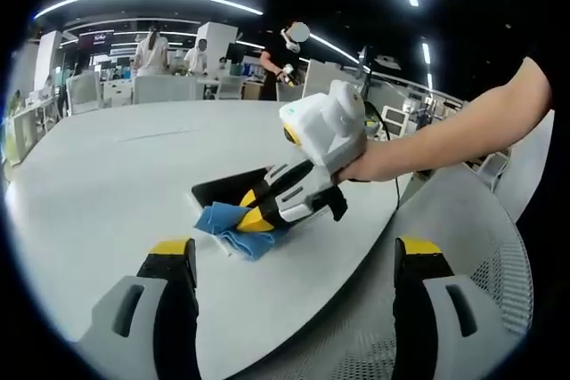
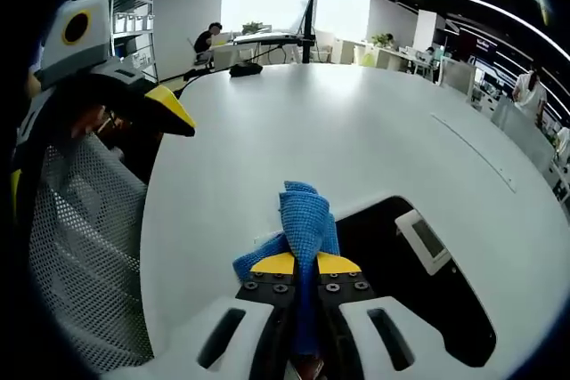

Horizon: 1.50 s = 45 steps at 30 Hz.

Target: Wipe the mirror surface with the cleaning cloth until all visible marks leave the cleaned area.

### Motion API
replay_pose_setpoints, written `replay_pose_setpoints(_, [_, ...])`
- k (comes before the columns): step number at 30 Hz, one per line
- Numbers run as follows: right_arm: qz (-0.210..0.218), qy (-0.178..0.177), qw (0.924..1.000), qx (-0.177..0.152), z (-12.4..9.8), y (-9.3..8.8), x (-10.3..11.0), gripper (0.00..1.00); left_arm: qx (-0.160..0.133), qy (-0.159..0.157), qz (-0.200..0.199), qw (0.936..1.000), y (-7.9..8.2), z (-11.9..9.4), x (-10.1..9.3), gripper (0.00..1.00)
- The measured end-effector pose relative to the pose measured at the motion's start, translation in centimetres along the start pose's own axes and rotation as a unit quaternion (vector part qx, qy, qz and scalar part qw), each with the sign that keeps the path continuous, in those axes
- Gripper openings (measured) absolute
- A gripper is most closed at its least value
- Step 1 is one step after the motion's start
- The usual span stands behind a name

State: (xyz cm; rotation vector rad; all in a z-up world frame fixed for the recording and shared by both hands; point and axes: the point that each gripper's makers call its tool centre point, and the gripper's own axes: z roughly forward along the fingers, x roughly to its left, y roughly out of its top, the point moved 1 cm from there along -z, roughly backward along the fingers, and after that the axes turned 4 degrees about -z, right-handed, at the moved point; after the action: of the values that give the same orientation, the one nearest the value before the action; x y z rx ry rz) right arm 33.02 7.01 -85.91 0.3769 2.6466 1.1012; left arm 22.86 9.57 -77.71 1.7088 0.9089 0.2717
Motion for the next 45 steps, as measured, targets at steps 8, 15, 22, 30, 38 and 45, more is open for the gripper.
replay_pose_setpoints(8, [0.018, -0.015, 0.9997, -0.003, 0.5, 0.1, -1.5, 0.00, -0.003, -0.005, 0.000, 1.0000, 0.1, 0.0, -0.2, 0.90])
replay_pose_setpoints(15, [0.009, -0.021, 0.9997, 0.004, 0.9, 0.2, -2.4, 0.00, -0.002, -0.006, -0.001, 1.0000, 0.1, 0.0, -0.2, 0.90])
replay_pose_setpoints(22, [0.023, -0.040, 0.9989, 0.005, 1.4, 0.4, -4.2, 0.00, -0.005, -0.001, -0.005, 1.0000, 0.1, -0.1, 0.0, 0.90])
replay_pose_setpoints(30, [0.018, -0.067, 0.9976, 0.003, 1.9, 0.6, -5.7, 0.00, -0.006, -0.002, -0.007, 1.0000, 0.2, -0.1, -0.1, 0.90])
replay_pose_setpoints(38, [0.026, -0.078, 0.9966, 0.002, 2.1, 0.9, -6.7, 0.01, -0.011, -0.007, -0.007, 0.9999, 0.4, -0.1, -0.3, 0.90])
replay_pose_setpoints(45, [0.030, -0.083, 0.9961, 0.001, 2.5, 1.1, -7.8, 0.01, -0.008, -0.006, -0.008, 0.9999, 0.3, 0.0, -0.3, 0.90])
